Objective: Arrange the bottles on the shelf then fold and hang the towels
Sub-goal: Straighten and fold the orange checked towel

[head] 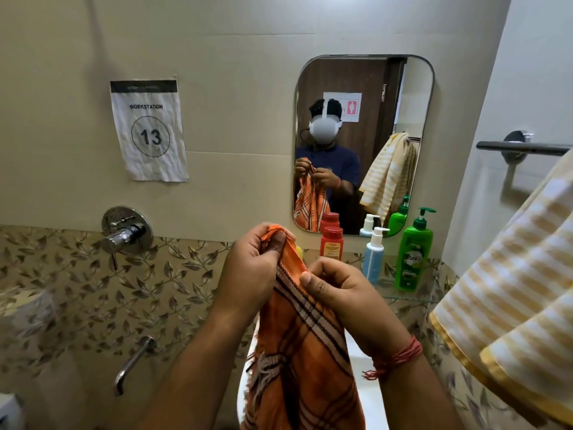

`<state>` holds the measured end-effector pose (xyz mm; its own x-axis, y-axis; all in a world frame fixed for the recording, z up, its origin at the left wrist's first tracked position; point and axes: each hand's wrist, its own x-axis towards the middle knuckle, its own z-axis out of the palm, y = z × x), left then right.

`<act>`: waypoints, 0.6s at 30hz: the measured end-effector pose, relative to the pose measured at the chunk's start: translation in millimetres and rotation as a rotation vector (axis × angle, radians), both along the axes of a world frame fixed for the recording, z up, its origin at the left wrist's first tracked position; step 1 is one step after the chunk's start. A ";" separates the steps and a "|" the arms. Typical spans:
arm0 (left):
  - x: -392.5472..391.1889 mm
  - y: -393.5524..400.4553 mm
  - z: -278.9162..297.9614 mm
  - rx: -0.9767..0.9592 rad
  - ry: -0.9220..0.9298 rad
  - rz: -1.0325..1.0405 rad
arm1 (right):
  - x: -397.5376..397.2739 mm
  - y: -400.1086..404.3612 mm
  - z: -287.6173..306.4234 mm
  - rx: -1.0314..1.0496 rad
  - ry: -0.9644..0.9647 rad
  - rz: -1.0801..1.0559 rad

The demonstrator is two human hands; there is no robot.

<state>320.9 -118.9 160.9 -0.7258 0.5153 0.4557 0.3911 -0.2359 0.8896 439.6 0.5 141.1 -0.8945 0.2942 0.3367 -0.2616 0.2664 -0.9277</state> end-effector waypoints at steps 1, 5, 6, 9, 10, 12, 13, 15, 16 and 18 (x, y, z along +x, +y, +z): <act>-0.3 -0.3 1.8 -0.012 0.041 0.012 | 1.1 -0.5 0.5 0.041 0.002 0.025; -3.7 -3.2 9.2 -0.069 0.184 0.067 | 1.4 -2.3 0.5 0.459 -0.033 0.041; -5.2 -3.8 10.3 -0.064 0.194 0.084 | 0.0 -2.6 -0.8 0.573 -0.062 0.030; -8.8 -4.0 12.7 -0.029 0.219 0.170 | -2.1 -2.6 -6.1 0.628 -0.163 0.075; -9.9 -4.0 13.7 -0.020 0.236 0.225 | -1.8 -1.1 -8.7 0.603 -0.168 0.086; -13.1 -3.9 16.9 0.019 0.235 0.330 | -1.0 2.4 -14.7 0.461 -0.163 0.120; -16.4 -3.9 17.7 0.051 0.216 0.365 | -1.0 4.3 -18.4 0.347 -0.156 0.148; -22.9 -4.0 18.4 0.097 0.170 0.407 | -2.6 8.6 -28.7 0.150 -0.121 0.180; -25.0 -4.2 18.4 0.107 0.150 0.418 | -4.3 10.6 -34.6 0.103 -0.098 0.168; -27.8 -4.4 18.1 0.120 0.132 0.440 | -7.2 12.9 -43.3 0.059 -0.067 0.148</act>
<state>293.1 -123.2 179.0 -0.7951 0.1095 0.5965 0.5851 -0.1207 0.8020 432.4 13.4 97.9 -0.9477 0.1389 0.2874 -0.2399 0.2842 -0.9283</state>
